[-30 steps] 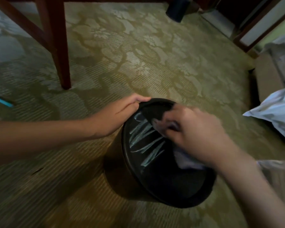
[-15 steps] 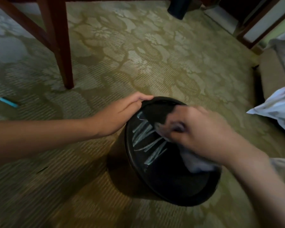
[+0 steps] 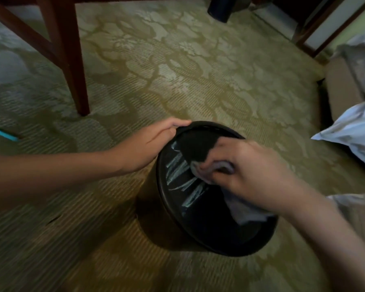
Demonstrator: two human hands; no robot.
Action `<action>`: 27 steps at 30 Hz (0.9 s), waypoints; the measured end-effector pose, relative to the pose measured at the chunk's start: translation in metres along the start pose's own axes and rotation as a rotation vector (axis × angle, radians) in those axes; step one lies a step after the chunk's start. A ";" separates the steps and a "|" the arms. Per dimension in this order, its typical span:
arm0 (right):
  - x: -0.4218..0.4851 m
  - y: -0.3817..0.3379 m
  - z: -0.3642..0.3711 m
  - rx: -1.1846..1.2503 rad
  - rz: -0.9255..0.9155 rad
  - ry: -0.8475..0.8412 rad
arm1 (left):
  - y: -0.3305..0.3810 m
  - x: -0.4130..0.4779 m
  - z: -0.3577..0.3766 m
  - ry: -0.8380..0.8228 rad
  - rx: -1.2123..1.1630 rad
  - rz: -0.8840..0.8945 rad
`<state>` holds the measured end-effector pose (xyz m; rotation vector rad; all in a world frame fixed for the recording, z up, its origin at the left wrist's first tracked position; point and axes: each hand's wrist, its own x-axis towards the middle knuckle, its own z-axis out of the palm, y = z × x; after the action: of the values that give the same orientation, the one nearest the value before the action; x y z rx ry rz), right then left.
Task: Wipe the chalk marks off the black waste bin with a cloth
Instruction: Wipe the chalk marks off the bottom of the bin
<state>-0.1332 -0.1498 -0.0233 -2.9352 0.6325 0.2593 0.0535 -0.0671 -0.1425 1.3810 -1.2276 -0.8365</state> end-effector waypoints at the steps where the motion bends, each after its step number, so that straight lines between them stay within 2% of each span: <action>1: -0.007 0.004 -0.006 0.040 0.018 -0.094 | 0.000 0.000 0.000 -0.005 -0.001 -0.008; 2: -0.011 0.007 -0.009 0.070 0.032 -0.156 | -0.001 0.000 0.000 -0.008 -0.006 -0.015; 4: -0.008 0.005 -0.011 0.104 0.033 -0.145 | -0.001 0.000 0.003 0.002 -0.030 -0.026; 7: 0.014 -0.014 -0.002 0.138 0.016 0.075 | 0.001 0.002 0.005 0.007 -0.022 0.013; 9: 0.027 -0.027 0.008 0.065 0.012 0.215 | 0.003 0.002 0.005 0.010 0.002 0.043; 11: 0.024 -0.030 0.014 -0.053 -0.014 0.246 | 0.002 0.002 0.003 0.008 0.026 0.059; 13: 0.009 -0.021 0.007 -0.082 -0.032 0.123 | 0.001 0.001 0.002 0.007 0.047 0.053; 16: -0.010 -0.006 -0.013 -0.031 0.034 -0.188 | 0.001 0.001 0.001 0.009 0.024 0.001; 17: -0.010 -0.005 -0.014 -0.005 0.046 -0.219 | 0.001 0.001 0.001 0.011 0.012 -0.005; 19: 0.000 -0.010 -0.011 0.077 0.047 -0.137 | 0.002 0.001 0.004 0.020 -0.005 0.009; 22: 0.022 -0.027 0.003 0.216 0.003 0.129 | 0.003 0.002 0.006 0.029 0.006 0.027; 24: 0.027 -0.033 0.013 0.180 -0.021 0.248 | 0.003 0.003 0.004 0.022 0.015 0.035; 25: 0.022 -0.033 0.015 0.130 -0.034 0.257 | 0.002 0.004 0.003 0.017 0.025 0.040; 27: 0.004 -0.026 0.013 0.017 -0.050 0.160 | 0.000 0.003 0.001 0.026 0.038 0.031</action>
<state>-0.1207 -0.1262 -0.0344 -2.9710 0.5771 0.0141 0.0531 -0.0701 -0.1423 1.3958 -1.2475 -0.7746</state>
